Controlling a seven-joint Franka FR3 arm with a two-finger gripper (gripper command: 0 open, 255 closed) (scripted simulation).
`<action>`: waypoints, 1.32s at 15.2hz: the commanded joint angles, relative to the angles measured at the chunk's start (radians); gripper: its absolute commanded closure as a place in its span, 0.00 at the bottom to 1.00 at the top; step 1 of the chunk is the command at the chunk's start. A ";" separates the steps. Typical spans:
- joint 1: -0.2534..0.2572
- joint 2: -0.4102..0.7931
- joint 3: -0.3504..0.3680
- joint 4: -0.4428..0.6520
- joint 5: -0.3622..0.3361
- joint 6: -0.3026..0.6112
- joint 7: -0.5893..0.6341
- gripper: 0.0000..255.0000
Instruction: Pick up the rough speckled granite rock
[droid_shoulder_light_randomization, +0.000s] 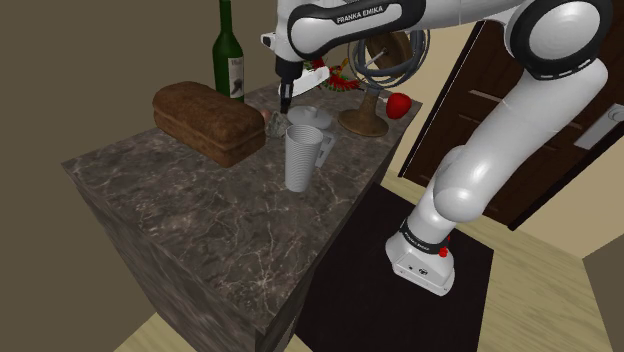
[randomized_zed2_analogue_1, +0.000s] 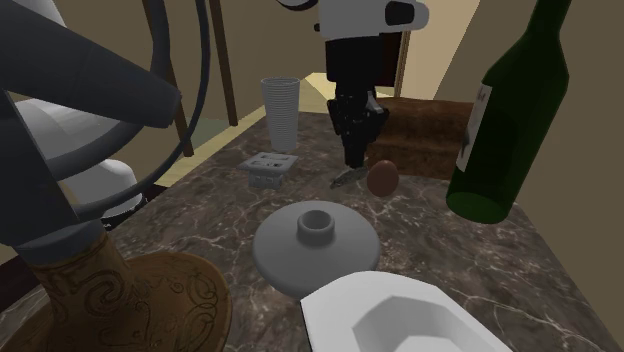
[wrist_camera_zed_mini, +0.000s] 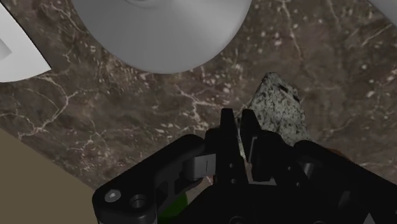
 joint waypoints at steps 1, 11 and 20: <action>0.000 0.000 0.000 0.000 0.000 0.001 0.000 1.00; 0.001 -0.014 0.001 0.053 0.004 -0.067 -0.006 1.00; 0.002 -0.026 0.001 0.162 0.009 -0.187 -0.017 1.00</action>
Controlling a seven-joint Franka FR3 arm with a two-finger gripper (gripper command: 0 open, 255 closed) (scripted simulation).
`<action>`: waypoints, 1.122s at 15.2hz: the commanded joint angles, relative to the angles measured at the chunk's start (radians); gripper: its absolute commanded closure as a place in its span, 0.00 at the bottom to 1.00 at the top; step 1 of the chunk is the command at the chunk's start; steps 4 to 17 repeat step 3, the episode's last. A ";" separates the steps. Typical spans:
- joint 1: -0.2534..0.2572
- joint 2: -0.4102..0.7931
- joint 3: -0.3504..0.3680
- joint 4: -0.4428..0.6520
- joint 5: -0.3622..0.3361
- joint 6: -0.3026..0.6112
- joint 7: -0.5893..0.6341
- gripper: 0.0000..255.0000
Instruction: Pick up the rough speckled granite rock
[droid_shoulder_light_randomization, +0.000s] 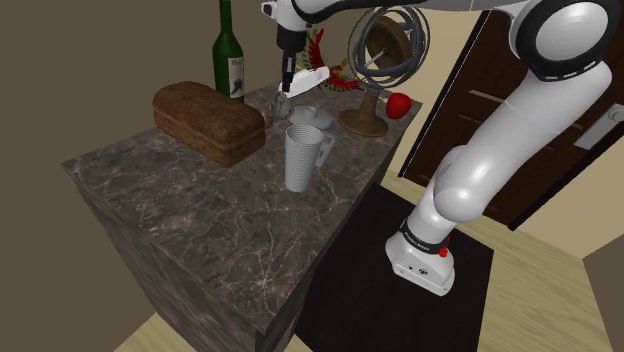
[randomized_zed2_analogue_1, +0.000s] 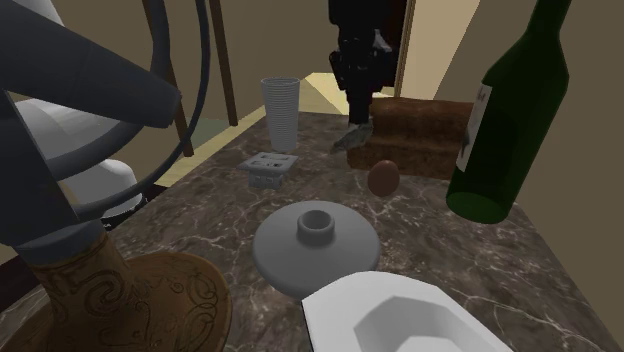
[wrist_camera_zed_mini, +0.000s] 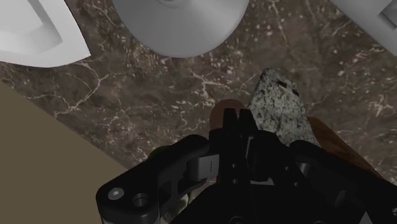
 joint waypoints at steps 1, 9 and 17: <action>0.001 -0.003 0.001 0.022 0.001 -0.025 -0.001 1.00; 0.001 -0.003 0.001 0.024 0.001 -0.027 -0.001 1.00; 0.001 -0.003 0.001 0.024 0.001 -0.027 -0.001 1.00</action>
